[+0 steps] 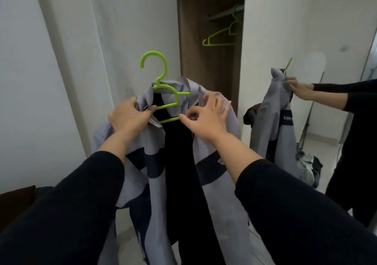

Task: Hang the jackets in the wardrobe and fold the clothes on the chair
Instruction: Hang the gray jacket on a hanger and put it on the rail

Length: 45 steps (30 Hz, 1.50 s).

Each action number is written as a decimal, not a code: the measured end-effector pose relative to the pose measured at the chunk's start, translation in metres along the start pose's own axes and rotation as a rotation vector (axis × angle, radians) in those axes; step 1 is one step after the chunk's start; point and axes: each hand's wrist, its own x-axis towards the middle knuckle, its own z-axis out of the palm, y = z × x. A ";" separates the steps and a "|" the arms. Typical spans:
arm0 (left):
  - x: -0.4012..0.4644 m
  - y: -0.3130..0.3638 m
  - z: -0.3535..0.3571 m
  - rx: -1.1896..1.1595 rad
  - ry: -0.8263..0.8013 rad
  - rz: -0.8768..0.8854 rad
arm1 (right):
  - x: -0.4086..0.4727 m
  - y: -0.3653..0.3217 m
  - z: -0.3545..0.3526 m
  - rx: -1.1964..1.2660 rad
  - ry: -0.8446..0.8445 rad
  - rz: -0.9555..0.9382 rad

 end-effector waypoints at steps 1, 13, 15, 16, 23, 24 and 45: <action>0.000 0.007 -0.001 -0.020 0.006 0.004 | 0.002 0.001 -0.003 0.056 0.000 0.014; -0.009 0.035 0.011 -0.158 -0.014 0.140 | 0.031 0.007 -0.036 -0.270 0.219 -0.162; -0.011 0.036 0.015 -0.133 -0.010 0.146 | 0.030 0.009 -0.037 -0.176 0.153 -0.173; -0.012 0.035 0.017 -0.119 -0.001 0.143 | 0.030 0.008 -0.036 -0.126 0.124 -0.174; -0.017 0.038 0.030 -0.064 0.024 0.190 | 0.031 0.001 -0.030 -0.196 0.158 -0.089; -0.016 0.038 0.029 -0.053 0.014 0.197 | 0.032 0.002 -0.030 -0.224 0.174 -0.102; -0.030 0.038 0.039 0.029 -0.181 0.249 | 0.033 0.009 -0.024 -0.176 0.024 -0.019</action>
